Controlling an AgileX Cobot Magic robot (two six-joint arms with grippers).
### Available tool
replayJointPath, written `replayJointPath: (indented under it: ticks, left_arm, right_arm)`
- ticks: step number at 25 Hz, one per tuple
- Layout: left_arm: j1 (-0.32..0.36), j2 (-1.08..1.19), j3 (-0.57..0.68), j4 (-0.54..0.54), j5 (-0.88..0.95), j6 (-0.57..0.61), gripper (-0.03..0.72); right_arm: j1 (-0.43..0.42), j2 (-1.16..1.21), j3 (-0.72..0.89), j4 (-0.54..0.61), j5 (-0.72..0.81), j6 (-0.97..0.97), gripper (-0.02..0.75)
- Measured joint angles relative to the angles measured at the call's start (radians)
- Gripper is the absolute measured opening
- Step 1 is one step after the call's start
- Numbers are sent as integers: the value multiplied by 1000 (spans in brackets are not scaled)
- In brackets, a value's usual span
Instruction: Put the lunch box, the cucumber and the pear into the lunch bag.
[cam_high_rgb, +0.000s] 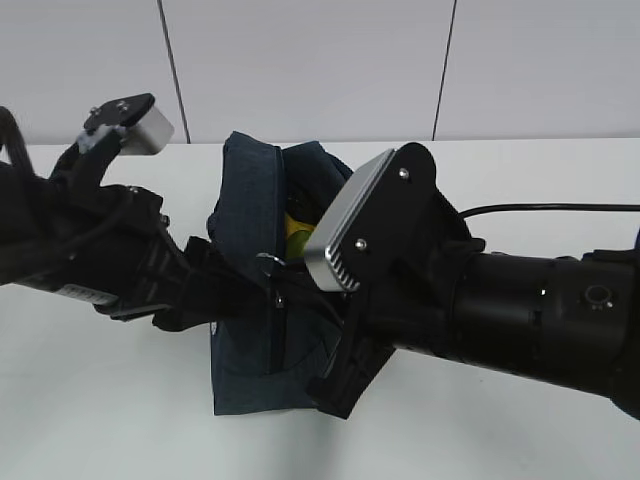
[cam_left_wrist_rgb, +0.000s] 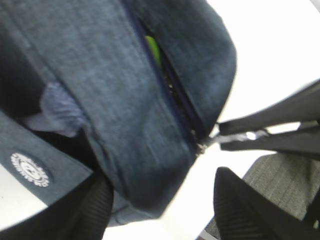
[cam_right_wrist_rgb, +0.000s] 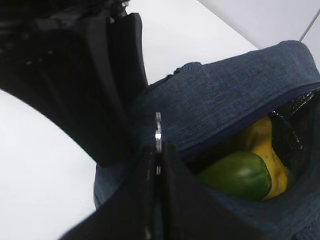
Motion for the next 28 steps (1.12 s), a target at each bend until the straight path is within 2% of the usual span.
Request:
replayJointPath:
  ticks: [5, 10, 12, 23, 28]
  left_arm:
    - [0, -13, 0, 38, 53, 0, 364]
    - [0, -13, 0, 45, 33, 0, 246]
    - [0, -9, 0, 46, 21, 0, 221]
    - [0, 71, 0, 36, 6, 0, 199]
    - [0, 75, 0, 37, -1, 0, 67]
  right_arm:
    - [0, 0, 0, 0, -28, 1, 0]
    - [0, 0, 0, -4, -38, 12, 0]
    - [0, 0, 0, -9, -46, 25, 0]
    - [0, 0, 0, -49, -79, 68, 0]
    - [0, 0, 0, -50, -81, 70, 0]
